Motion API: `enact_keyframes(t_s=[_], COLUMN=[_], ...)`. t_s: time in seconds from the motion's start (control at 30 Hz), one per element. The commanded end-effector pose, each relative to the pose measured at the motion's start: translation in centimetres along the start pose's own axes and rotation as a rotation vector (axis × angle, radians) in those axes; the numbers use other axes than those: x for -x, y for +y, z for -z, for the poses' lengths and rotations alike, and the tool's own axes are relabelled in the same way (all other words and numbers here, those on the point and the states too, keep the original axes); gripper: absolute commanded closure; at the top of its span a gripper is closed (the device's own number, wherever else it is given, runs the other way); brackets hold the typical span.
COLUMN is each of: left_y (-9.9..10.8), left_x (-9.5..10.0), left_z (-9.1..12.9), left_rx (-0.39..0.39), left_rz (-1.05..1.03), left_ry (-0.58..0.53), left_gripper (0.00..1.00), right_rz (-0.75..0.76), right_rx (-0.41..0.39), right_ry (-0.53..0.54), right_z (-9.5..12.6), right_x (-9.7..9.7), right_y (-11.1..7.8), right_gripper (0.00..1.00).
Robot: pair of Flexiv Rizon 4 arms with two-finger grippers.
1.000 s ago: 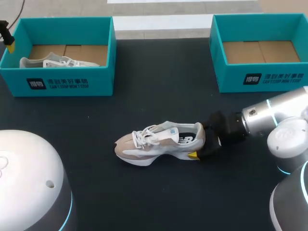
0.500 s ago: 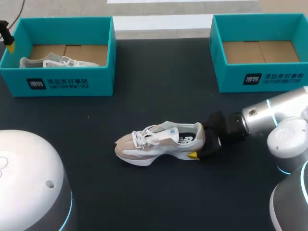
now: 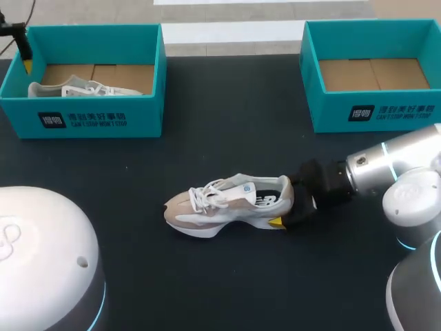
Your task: Take the shoe out of the shoebox, open the shoe tongue, remove and reinsert the insole, then place the shoe into the shoebox
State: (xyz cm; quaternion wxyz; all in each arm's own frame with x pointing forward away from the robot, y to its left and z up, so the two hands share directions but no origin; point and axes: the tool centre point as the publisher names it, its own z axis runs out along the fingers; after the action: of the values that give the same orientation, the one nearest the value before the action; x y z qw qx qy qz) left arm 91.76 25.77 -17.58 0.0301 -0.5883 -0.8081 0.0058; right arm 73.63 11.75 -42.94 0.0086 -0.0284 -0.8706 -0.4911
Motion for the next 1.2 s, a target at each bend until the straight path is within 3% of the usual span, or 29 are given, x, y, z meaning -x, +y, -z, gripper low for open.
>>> enact_keyframes(t_s=[0.03, 0.7, 1.0, 1.2], left_y=[-3.9, -4.1, -5.7, -7.5], left_x=[3.1, 3.3, 5.7, 7.1], left_z=[-0.7, -0.8, -1.3, -1.2], left_rx=[0.102, 0.123, 0.097, 0.091], left_rz=[0.623, 0.643, 1.179, 1.668], left_ry=[0.098, 0.077, -0.113, -0.195], left_gripper=[0.00, 0.00, 0.00, 0.00], right_rz=[-0.001, -0.001, -0.001, -0.001], right_rx=[-0.003, -0.003, -0.003, -0.003], right_ry=[-0.001, -0.001, -0.001, -0.001], right_z=[-1.0, -1.0, -1.0, -1.0], right_x=[0.2, 0.2, 0.2, 0.2], right_y=[-0.2, -0.2, -0.2, -0.2], right_gripper=[1.00, 1.00, 1.00, 1.00])
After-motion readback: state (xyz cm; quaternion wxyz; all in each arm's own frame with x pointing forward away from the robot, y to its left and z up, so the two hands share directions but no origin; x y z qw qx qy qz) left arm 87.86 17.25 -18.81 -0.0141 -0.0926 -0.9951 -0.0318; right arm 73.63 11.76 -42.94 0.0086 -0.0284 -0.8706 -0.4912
